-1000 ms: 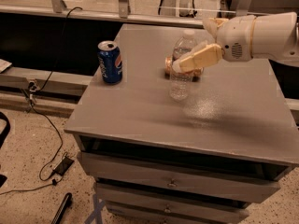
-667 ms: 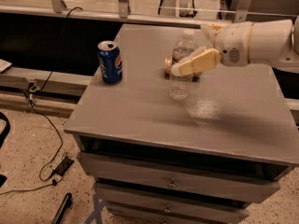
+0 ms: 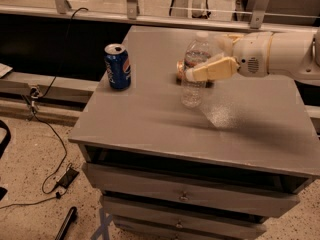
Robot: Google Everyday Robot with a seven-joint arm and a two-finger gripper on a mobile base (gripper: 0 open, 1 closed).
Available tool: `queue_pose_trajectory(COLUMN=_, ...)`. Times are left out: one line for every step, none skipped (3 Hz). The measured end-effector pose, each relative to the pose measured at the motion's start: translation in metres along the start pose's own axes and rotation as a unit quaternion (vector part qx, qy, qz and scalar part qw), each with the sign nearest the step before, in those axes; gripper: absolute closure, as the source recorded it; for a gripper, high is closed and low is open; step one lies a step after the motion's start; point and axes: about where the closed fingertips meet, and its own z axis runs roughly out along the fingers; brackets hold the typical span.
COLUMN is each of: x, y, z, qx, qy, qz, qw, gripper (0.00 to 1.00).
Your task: Knock water bottle over
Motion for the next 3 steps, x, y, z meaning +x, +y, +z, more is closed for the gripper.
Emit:
queue_pose_trajectory(x=0.006, y=-0.002, z=0.000, qx=-0.006, qy=-0.001, qz=0.003, qw=1.0000, gripper=0.40)
queue_pose_trajectory(x=0.006, y=-0.003, z=-0.001, qx=-0.021, qy=-0.001, qz=0.002, qw=0.9998, gripper=0.62)
queue_pose_trajectory(x=0.003, y=-0.010, z=-0.012, qx=-0.034, qy=0.004, qz=0.008, qw=0.9994, gripper=0.87)
